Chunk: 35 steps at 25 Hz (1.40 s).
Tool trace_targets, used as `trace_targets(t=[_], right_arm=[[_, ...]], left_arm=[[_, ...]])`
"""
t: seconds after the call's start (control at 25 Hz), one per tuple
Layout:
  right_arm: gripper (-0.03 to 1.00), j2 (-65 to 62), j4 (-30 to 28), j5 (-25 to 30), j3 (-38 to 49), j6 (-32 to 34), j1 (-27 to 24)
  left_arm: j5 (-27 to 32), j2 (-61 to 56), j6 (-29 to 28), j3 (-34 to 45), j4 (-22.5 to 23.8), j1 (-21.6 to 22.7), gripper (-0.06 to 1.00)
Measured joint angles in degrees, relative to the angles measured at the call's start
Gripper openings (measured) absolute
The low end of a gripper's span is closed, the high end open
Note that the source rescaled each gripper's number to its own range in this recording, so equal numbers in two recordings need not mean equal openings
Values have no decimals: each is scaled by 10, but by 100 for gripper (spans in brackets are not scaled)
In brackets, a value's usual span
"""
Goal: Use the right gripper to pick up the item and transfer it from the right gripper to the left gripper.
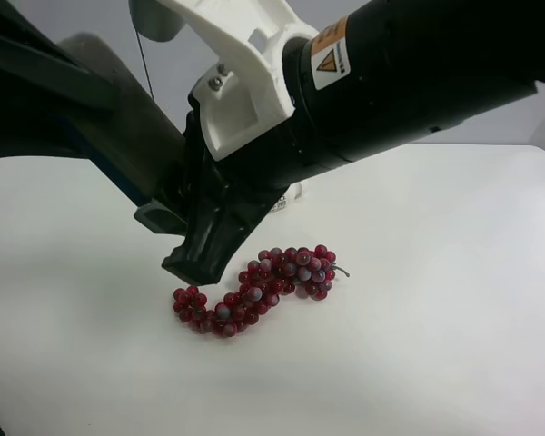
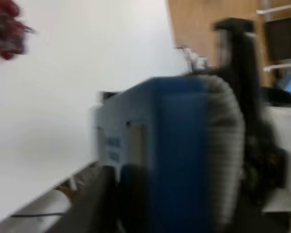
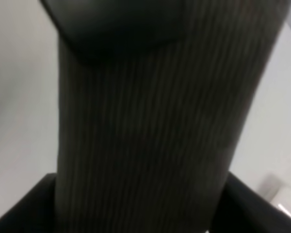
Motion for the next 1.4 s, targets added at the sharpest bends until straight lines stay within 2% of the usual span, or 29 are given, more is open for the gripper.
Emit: trace_targets(t=[0.08, 0.24, 0.28, 0.32, 0.4, 0.44, 0.52, 0.56, 0.76, 0.96, 1.24, 1.4], right_arm=[[0, 0, 9, 1, 1, 1, 0], [0, 0, 20, -1, 1, 1, -1], [3, 0, 24, -4, 1, 2, -1], [19, 0, 33, -15, 1, 1, -2], [65, 1, 50, -33, 1, 1, 0], [80, 1, 52, -33, 1, 1, 1], [92, 1, 55, -30, 1, 1, 1], [95, 1, 55, -26, 1, 1, 1], [99, -17, 47, 17, 1, 1, 1], [99, -76, 24, 107, 1, 10, 1], [99, -180, -31, 305, 1, 92, 1], [99, -239, -33, 424, 1, 168, 1]], left_arm=[[0, 0, 3, 0, 6, 0, 4], [0, 0, 6, 0, 8, 0, 4], [0, 0, 6, 0, 8, 0, 4], [1, 0, 6, 0, -1, 0, 3], [1, 1, 6, 0, -22, -1, 0], [1, 1, 6, 0, -26, -1, 0], [1, 1, 6, -1, -28, -1, 0], [0, 1, 6, -1, -28, -1, 0], [0, 1, 6, -2, -29, -1, 0], [1, 1, 6, -4, -31, -1, 0], [1, 1, 6, -4, -30, -1, 0], [1, 1, 6, -4, -28, -1, 0]])
